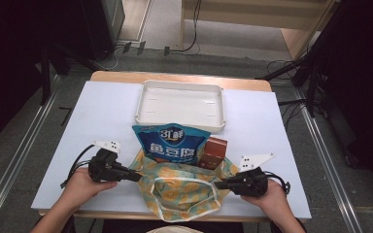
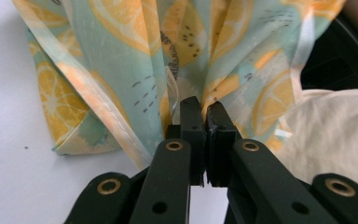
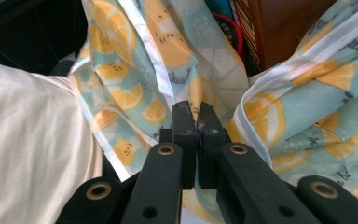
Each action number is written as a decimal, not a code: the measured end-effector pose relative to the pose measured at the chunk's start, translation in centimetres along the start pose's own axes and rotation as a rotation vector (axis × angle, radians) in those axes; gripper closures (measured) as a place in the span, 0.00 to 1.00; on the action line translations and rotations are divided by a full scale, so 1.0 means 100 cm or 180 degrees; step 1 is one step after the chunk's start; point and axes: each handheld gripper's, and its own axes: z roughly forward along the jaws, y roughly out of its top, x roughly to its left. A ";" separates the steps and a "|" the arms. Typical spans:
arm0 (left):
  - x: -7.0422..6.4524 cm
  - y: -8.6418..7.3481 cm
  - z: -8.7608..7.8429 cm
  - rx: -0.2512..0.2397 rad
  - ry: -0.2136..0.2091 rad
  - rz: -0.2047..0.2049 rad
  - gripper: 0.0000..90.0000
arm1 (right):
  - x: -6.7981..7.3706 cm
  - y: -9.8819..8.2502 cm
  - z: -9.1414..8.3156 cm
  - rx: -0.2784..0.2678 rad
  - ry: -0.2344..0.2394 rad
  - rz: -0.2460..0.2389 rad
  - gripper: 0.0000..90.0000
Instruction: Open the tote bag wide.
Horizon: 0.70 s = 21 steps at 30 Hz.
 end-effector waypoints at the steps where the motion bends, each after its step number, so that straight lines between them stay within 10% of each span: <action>1: 0.002 -0.001 0.004 -0.0015 -0.0011 0.0009 0.98 | -0.001 -0.001 0.002 -0.0018 0.0003 -0.0011 1.00; 21: -0.003 -0.003 0.001 -0.0042 -0.0052 0.0123 0.85 | 0.000 -0.001 0.002 0.0052 0.0051 0.0021 0.89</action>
